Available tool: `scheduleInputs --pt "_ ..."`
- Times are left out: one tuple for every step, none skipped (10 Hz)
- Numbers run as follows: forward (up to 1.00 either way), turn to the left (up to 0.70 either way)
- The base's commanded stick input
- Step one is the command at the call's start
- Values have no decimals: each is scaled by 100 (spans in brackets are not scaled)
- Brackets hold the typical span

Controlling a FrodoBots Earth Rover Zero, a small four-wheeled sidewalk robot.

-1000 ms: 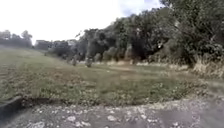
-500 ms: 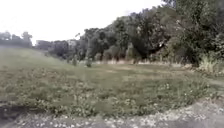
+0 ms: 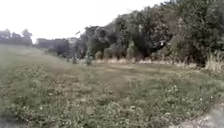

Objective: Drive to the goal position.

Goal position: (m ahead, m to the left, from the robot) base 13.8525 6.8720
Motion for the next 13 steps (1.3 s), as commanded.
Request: scheduleInputs --pt "70 2" --pt "70 2" --pt "70 3" --pt "70 5" --pt "60 11" --pt "50 18" --pt "50 16" --pt "50 12" --pt "50 4" --pt "50 3" --pt "50 3" --pt "50 3" --pt "50 4"
